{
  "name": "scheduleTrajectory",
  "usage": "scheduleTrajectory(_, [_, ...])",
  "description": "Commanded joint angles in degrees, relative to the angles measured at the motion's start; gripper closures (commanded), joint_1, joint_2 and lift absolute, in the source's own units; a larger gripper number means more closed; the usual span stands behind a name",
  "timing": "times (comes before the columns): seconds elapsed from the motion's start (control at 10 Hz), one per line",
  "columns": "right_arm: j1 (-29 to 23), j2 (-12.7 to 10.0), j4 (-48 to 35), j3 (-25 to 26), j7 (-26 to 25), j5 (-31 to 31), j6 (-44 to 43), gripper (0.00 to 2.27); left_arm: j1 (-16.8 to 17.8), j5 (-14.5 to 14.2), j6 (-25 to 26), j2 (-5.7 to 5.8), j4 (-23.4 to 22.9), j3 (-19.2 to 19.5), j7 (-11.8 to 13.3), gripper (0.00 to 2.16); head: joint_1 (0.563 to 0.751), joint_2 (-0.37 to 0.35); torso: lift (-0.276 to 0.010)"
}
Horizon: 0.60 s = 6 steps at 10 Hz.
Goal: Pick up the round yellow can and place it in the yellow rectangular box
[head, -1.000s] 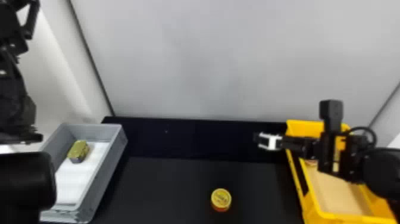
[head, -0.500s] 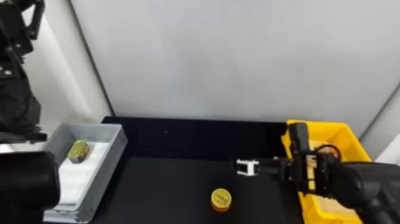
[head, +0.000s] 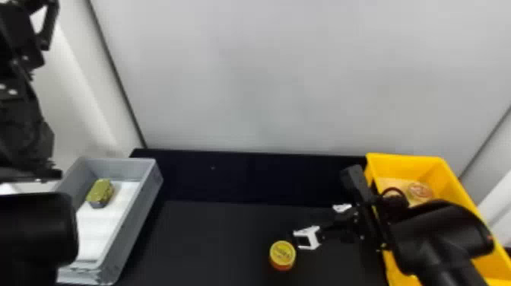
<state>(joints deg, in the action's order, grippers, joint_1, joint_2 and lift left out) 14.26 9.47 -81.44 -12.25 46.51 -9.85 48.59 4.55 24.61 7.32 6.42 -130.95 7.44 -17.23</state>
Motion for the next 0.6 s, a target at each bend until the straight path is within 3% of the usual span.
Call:
scheduleTrajectory(0.0, [0.06,-2.62,4.19,-0.33,1.24,-6.77,-5.86,0.15,0.1,0.0,-0.02,-0.01,0.0,-0.06,0.0,0.13,0.663,0.054,-0.01])
scheduleTrajectory(0.5, [1.91,-4.81,15.7,-2.0,1.33,-5.27,-12.54,0.15,0.54,0.0,-0.9,-0.18,0.7,-0.5,-0.09,0.13,0.663,0.054,-0.01])
